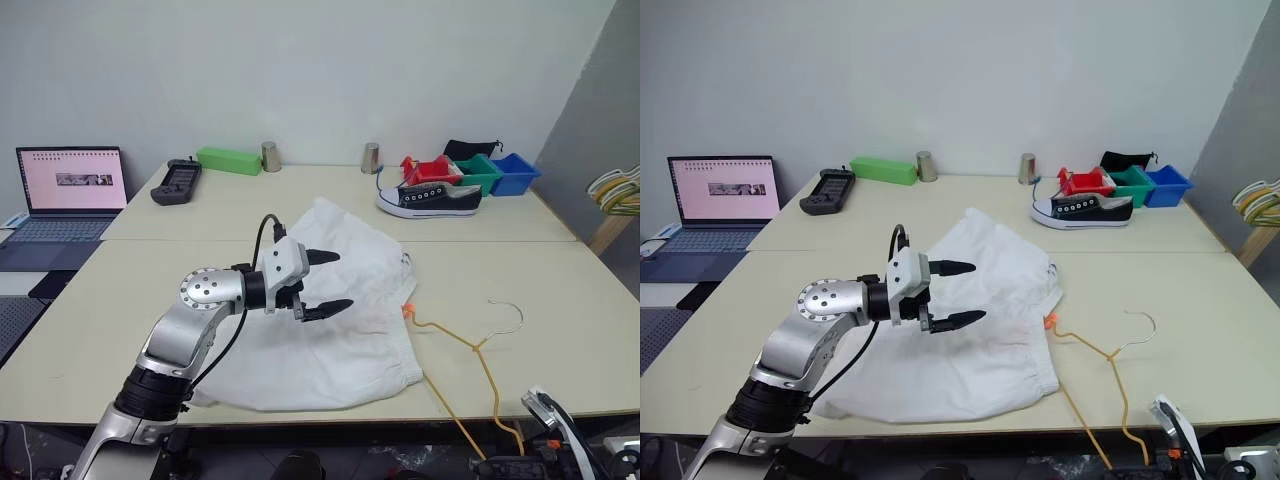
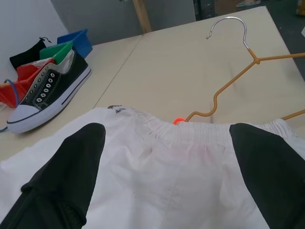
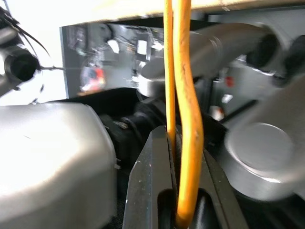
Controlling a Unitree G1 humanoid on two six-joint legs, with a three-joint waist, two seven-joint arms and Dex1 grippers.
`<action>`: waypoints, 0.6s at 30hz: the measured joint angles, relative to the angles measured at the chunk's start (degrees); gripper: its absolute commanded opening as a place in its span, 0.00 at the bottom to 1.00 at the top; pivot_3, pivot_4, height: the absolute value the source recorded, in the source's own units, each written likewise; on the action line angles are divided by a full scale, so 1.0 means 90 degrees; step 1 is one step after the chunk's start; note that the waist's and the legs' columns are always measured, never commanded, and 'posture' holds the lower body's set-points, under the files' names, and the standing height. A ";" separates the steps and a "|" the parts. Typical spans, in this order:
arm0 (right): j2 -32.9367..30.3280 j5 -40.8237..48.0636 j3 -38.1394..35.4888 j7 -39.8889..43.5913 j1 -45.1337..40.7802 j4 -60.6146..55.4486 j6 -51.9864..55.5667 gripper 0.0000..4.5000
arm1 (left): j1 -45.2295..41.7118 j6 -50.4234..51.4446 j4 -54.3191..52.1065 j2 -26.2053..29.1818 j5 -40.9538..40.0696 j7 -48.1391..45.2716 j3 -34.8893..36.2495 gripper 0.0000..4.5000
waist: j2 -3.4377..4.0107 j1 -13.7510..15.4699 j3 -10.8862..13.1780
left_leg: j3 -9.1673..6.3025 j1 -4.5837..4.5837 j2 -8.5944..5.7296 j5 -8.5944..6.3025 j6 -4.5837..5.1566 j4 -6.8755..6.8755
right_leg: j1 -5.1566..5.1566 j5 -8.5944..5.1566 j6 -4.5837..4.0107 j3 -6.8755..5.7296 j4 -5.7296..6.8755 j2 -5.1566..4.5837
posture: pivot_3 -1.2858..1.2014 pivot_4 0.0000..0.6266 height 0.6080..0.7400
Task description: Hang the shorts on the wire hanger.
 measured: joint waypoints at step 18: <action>0.0045 0.3079 0.0358 -0.2355 -0.0219 0.1142 0.0205 0.00 | -0.0001 -0.0013 0.0001 0.0016 0.0056 0.0009 0.0004 0.99 | -0.0001 0.0050 0.0009 | 0.0000 -0.0004 0.0001 -0.0001 0.0001 -0.0004 | -0.0002 0.0000 0.0000 0.0000 -0.0002 0.0000 | 0.65 0.00 1.00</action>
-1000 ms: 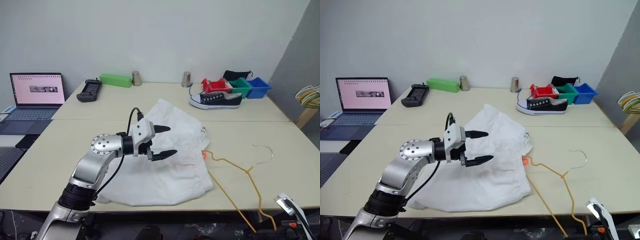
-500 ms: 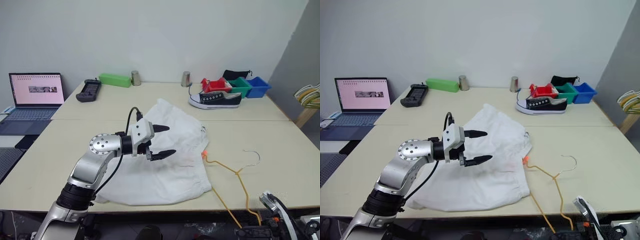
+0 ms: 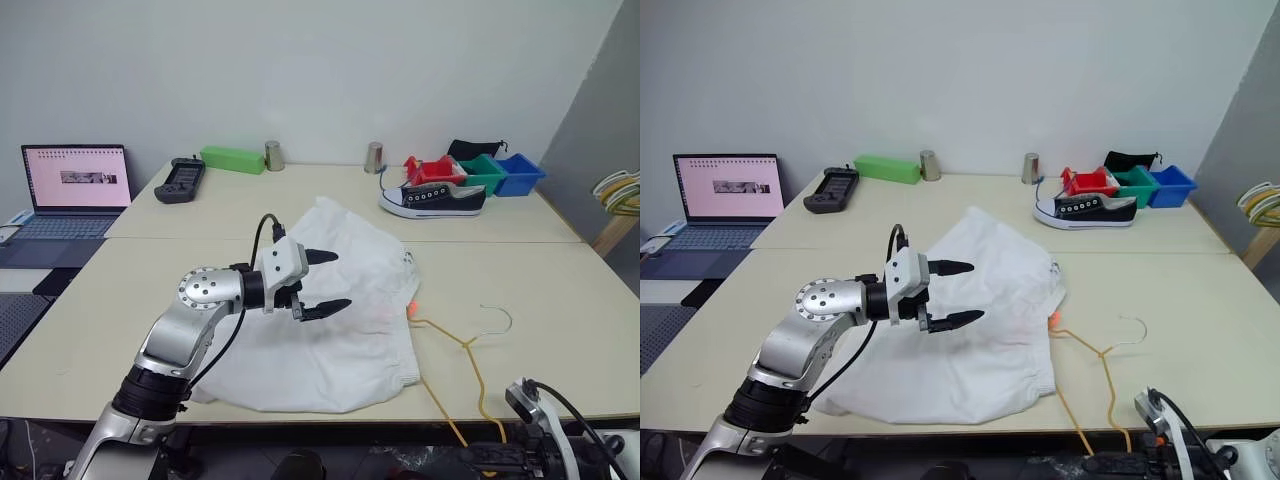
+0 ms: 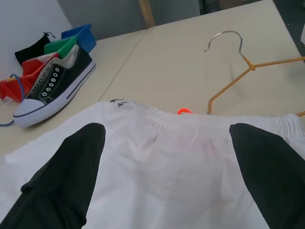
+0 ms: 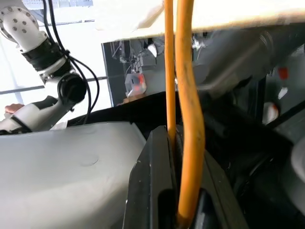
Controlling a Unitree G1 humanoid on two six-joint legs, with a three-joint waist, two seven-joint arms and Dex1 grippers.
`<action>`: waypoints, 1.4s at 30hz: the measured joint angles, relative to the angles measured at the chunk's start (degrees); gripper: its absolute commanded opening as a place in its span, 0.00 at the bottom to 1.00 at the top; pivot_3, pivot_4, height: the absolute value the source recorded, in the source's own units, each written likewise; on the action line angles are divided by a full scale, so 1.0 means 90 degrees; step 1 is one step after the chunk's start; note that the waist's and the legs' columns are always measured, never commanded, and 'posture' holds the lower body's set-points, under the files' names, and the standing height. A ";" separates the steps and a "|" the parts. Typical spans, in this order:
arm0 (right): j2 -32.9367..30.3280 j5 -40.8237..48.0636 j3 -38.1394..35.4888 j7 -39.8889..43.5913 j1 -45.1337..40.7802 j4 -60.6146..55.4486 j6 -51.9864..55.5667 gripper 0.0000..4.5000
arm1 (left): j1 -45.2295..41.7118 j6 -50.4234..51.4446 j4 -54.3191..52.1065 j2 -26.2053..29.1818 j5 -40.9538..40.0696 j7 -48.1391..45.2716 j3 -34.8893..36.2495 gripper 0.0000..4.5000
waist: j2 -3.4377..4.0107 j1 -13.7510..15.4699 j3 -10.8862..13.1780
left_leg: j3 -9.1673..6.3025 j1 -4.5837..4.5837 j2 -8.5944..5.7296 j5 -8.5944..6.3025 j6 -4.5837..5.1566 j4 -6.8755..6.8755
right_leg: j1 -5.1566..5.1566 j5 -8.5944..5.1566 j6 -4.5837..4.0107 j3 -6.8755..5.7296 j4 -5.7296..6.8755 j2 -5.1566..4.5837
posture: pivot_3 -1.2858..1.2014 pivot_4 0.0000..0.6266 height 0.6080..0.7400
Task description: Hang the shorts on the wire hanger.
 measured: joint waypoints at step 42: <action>0.0335 0.0566 0.0925 -0.2570 -0.3123 0.0549 -0.2493 0.00 | -0.0329 -0.0149 0.0286 0.0000 0.0025 -0.0175 0.0001 0.99 | 0.0009 0.0148 0.0031 | -0.0003 -0.0087 0.0003 0.0001 0.0001 0.0001 | -0.0088 0.0021 -0.0035 -0.0007 0.0004 0.0004 | 0.65 0.00 1.00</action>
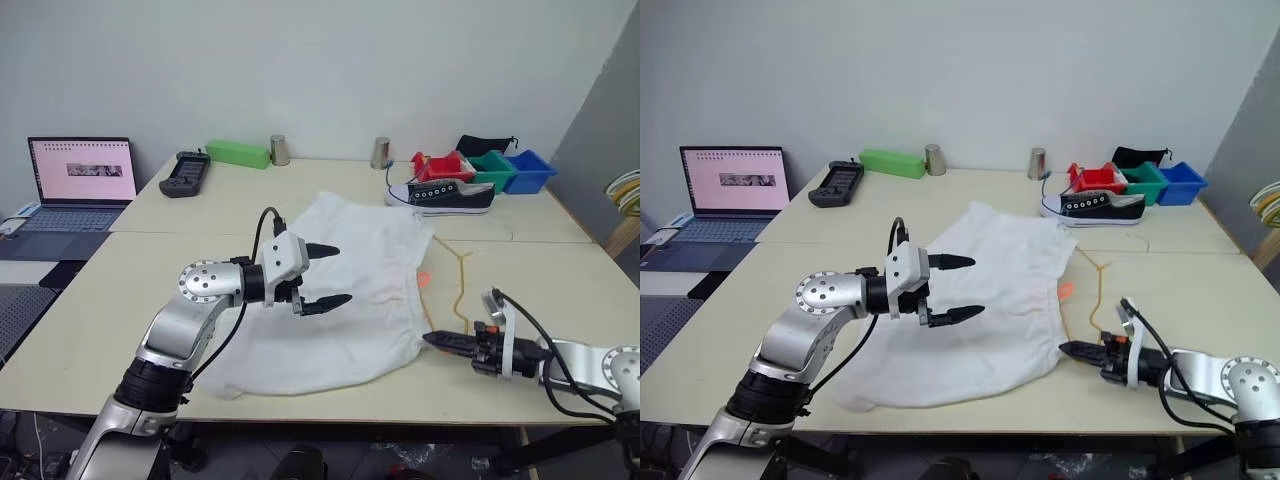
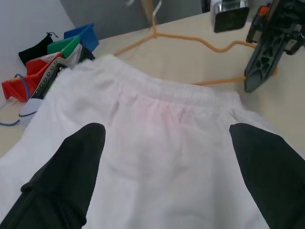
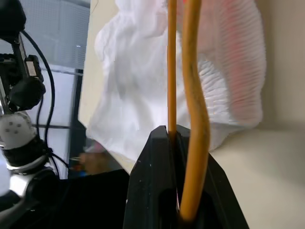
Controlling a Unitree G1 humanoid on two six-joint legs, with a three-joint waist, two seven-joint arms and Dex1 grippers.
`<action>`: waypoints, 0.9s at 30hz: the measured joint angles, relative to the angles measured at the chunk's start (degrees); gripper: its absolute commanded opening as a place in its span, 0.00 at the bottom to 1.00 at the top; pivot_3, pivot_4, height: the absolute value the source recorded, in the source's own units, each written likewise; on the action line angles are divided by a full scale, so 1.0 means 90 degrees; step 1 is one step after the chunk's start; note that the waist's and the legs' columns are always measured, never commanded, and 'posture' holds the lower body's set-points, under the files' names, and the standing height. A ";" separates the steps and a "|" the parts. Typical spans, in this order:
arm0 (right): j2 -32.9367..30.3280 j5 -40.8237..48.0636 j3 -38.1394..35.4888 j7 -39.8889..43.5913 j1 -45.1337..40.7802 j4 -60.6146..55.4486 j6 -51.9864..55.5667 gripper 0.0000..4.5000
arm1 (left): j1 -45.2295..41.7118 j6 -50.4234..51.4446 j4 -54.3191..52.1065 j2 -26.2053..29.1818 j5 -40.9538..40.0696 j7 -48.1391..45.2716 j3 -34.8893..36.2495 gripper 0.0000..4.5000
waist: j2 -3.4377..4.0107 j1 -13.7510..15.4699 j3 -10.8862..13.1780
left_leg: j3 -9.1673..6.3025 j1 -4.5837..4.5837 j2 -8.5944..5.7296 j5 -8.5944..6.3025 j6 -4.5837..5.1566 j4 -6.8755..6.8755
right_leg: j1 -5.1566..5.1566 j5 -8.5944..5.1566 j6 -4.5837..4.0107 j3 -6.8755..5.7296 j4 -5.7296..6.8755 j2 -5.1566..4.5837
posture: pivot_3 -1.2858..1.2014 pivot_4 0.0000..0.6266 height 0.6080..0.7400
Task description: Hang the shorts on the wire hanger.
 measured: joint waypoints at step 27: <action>0.0156 -0.9763 0.3333 0.1825 -0.2332 -0.0559 -0.4485 0.00 | -0.5923 -0.4571 0.7863 0.0108 0.2135 -0.1473 -0.0296 0.99 | -0.0025 0.0130 0.0016 | 0.0000 -0.0124 -0.0027 0.0004 -0.0009 0.0021 | -0.0120 0.0006 -0.0002 -0.0012 0.0017 0.0002 | 0.65 0.00 1.00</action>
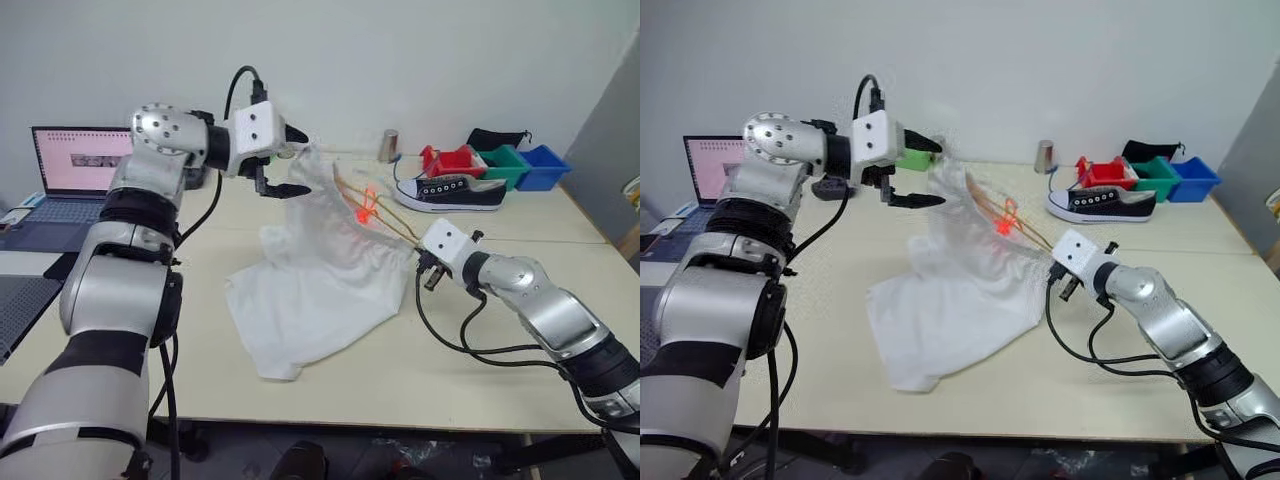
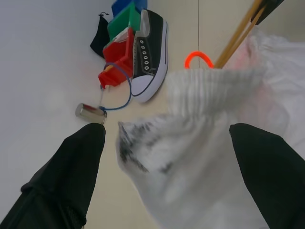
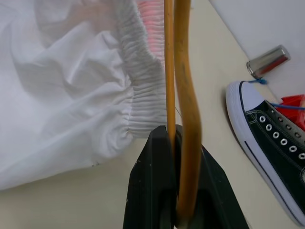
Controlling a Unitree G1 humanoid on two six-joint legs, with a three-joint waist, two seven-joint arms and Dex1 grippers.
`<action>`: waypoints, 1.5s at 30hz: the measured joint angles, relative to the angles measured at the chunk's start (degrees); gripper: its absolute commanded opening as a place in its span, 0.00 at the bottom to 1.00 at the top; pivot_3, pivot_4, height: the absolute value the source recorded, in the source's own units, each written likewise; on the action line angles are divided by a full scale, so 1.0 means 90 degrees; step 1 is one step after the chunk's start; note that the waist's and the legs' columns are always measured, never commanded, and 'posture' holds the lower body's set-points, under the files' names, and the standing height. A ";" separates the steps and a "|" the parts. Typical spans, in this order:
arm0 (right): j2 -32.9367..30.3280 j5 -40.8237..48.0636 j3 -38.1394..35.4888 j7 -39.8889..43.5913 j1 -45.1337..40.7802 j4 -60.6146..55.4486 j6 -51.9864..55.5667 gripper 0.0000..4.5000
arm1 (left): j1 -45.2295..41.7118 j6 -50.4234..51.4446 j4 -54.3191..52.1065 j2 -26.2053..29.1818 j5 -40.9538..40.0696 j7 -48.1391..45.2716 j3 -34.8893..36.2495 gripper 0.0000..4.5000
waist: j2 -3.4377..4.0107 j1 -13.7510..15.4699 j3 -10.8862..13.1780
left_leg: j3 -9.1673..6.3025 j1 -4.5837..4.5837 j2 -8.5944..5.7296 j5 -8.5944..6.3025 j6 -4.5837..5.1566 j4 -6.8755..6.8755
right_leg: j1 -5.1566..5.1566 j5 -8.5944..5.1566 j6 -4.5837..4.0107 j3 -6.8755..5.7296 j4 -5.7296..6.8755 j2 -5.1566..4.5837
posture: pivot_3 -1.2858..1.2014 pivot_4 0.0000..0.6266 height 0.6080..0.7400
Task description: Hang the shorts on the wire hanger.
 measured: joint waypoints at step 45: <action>0.0931 -0.2904 -0.0308 0.1149 0.0020 -0.0783 -0.0357 0.00 | 0.0031 -0.1234 0.0754 0.0157 0.2389 0.1362 -0.0937 0.00 | -0.0009 -0.0240 -0.0007 | 0.0011 0.0055 -0.0062 0.0019 -0.0024 0.0013 | 0.0006 0.0002 -0.0002 -0.0001 0.0106 -0.0002 | 0.63 0.00 1.00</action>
